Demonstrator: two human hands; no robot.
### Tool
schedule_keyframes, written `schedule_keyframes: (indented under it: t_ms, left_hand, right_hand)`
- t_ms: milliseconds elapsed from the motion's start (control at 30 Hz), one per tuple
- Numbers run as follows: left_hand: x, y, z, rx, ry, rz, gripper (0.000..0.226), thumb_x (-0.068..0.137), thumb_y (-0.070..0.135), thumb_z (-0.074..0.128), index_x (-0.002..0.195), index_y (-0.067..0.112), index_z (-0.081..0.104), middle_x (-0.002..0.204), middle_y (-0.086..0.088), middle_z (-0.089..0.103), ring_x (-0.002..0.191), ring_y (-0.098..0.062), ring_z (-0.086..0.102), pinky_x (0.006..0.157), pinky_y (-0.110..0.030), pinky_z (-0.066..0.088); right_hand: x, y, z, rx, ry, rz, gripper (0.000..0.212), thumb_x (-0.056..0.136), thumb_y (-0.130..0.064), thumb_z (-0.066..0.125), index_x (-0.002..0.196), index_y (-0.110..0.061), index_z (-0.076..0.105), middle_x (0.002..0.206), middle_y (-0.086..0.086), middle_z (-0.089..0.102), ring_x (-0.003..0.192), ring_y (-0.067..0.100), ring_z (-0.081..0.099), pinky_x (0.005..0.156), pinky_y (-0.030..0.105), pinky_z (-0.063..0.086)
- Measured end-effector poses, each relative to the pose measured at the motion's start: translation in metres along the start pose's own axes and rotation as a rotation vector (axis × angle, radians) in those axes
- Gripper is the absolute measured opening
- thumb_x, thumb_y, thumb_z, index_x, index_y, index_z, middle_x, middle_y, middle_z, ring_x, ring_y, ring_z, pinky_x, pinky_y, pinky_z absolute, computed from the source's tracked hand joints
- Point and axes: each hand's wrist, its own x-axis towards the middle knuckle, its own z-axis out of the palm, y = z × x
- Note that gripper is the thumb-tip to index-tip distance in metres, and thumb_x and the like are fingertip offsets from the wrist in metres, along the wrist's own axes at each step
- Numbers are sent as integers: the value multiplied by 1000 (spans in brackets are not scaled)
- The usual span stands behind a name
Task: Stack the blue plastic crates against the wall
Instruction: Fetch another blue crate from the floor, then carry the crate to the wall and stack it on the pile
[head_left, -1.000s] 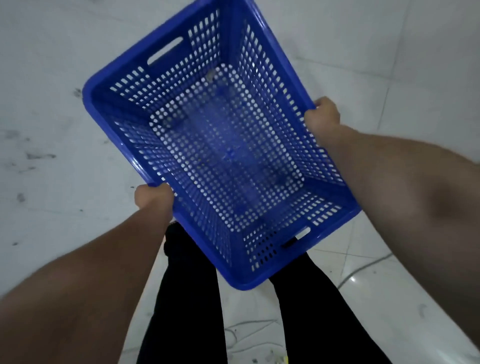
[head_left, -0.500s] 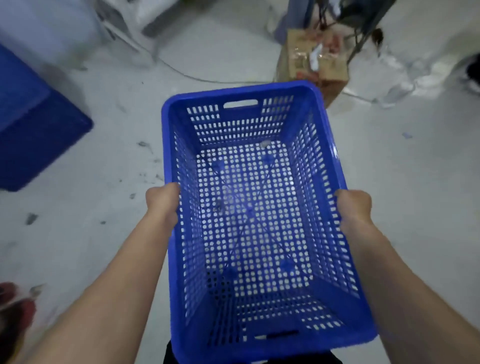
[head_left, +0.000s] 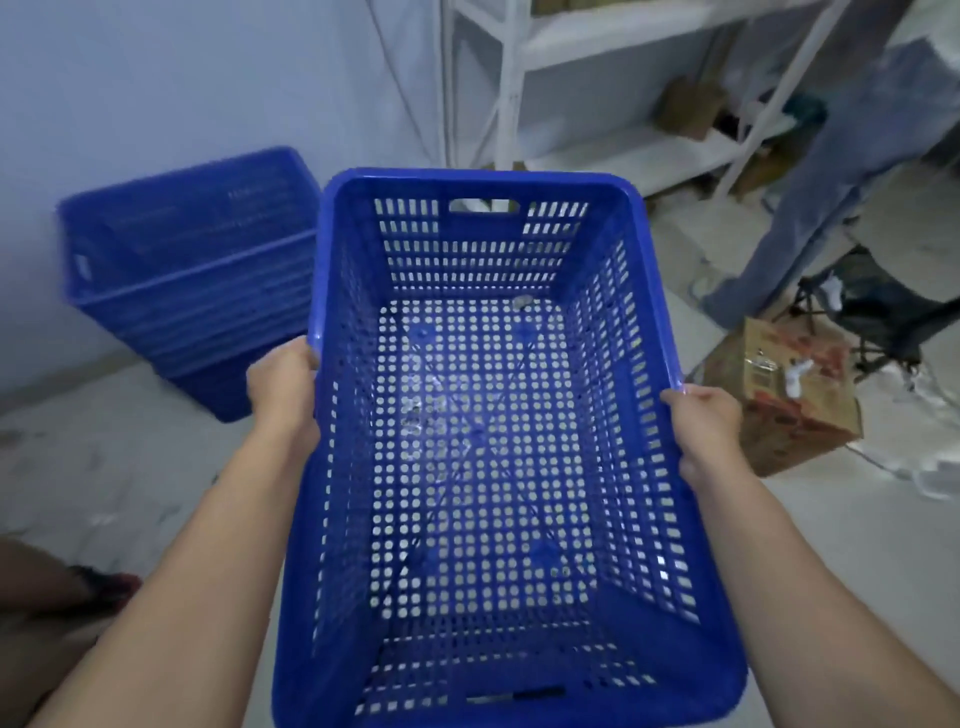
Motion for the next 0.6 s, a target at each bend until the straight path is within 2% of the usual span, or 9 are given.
schedule_keyframes:
  t_ms: [100, 167, 233, 267, 367, 500, 567, 600]
  left_hand:
    - [33, 37, -30, -119, 62, 26, 36, 40, 13, 52, 76, 16, 49, 85, -7, 41, 75, -27, 36, 61, -44, 37]
    - [47, 62, -43, -184, 93, 38, 47, 38, 15, 53, 85, 19, 52, 85, -8, 45, 71, -26, 39, 62, -41, 40]
    - [57, 89, -48, -234, 148, 79, 37, 46, 11, 52, 82, 15, 56, 72, -11, 46, 53, -22, 43, 56, -31, 44]
    - [65, 100, -49, -256, 182, 97, 28, 50, 10, 50, 77, 13, 57, 71, -10, 48, 51, -21, 45, 56, -31, 46]
    - [95, 129, -51, -338, 293, 107, 10, 57, 13, 51, 66, 17, 52, 79, -8, 54, 68, -25, 54, 66, -43, 48]
    - [140, 163, -53, -461, 410, 117, 11, 68, 12, 51, 70, 18, 43, 74, -4, 55, 64, -24, 57, 62, -36, 51]
    - [159, 177, -52, -520, 459, 120, 16, 69, 11, 49, 69, 20, 36, 69, -2, 47, 61, -22, 53, 58, -32, 48]
    - [170, 184, -52, -539, 490, 119, 19, 65, 11, 49, 68, 21, 33, 68, -2, 43, 63, -23, 50, 58, -35, 46]
  right_hand:
    - [6, -38, 62, 38, -61, -43, 21, 86, -13, 63, 74, -21, 47, 79, 2, 60, 74, 23, 62, 70, 35, 53]
    - [10, -63, 104, 56, -128, -80, 20, 85, -13, 61, 75, -23, 46, 83, 3, 61, 74, 22, 63, 71, 37, 55]
    - [15, -93, 147, 68, -192, -117, 20, 83, -10, 59, 75, -24, 46, 82, 2, 61, 71, 20, 61, 68, 33, 54]
    - [21, -109, 170, 64, -225, -145, 19, 82, -9, 58, 76, -24, 48, 81, 1, 61, 71, 19, 61, 66, 32, 53]
    - [37, -160, 238, 11, -323, -214, 14, 78, -10, 56, 83, -22, 58, 83, 0, 65, 78, 23, 66, 76, 42, 59]
    - [49, -227, 326, -71, -404, -314, 17, 72, -10, 51, 76, -26, 57, 78, -5, 65, 85, 28, 68, 83, 45, 59]
    - [44, -259, 367, -95, -429, -347, 27, 67, -16, 47, 88, -26, 61, 89, -1, 69, 89, 28, 67, 85, 45, 58]
    - [42, -273, 387, -104, -437, -359, 32, 66, -17, 46, 94, -24, 61, 93, 1, 69, 91, 28, 66, 86, 44, 57]
